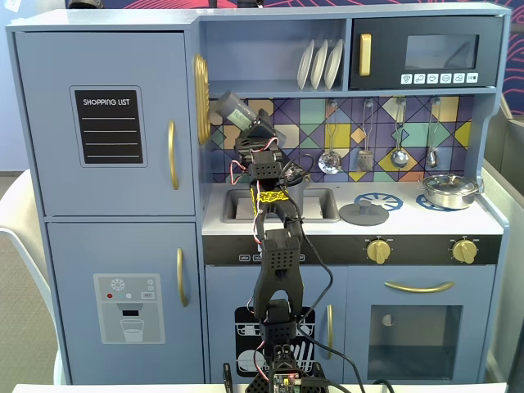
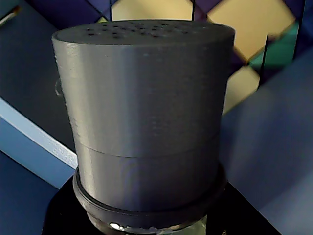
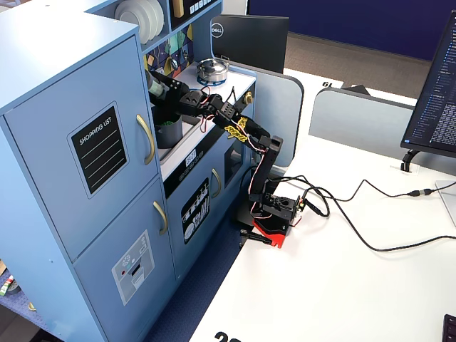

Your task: Put salt in the gray recipient

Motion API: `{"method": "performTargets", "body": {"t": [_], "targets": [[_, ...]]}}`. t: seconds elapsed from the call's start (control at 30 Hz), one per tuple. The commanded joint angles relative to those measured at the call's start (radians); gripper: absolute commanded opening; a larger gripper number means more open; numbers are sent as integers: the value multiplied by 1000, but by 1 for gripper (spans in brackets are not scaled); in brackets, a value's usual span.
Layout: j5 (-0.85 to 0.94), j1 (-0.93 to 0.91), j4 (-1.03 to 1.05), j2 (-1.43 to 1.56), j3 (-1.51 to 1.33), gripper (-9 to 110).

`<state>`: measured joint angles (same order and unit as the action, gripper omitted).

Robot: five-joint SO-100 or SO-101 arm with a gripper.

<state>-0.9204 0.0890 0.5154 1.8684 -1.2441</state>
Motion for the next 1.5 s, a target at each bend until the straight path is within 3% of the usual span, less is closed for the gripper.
{"method": "performTargets", "body": {"t": [0.0,0.07,0.13,0.3,0.37,0.53,0.63,0.7,0.83,0.9,1.13,1.23,1.37,1.47], "targets": [[-132,-26,249,-63,225,0],[-193,-46,425,-121,331,0],[-199,-34,411,-130,322,0],[-106,20,-75,-60,127,0],[-87,21,-127,-75,152,0],[-193,-40,339,-160,360,0],[-213,-52,437,-156,337,0],[-187,-32,333,-137,285,0],[-97,9,-100,-86,161,0],[-81,11,-153,-106,204,0],[-206,-63,439,-137,327,0],[-210,-51,505,-152,319,0],[-46,-15,170,-127,264,0],[305,-28,-15,-123,272,0]]}}
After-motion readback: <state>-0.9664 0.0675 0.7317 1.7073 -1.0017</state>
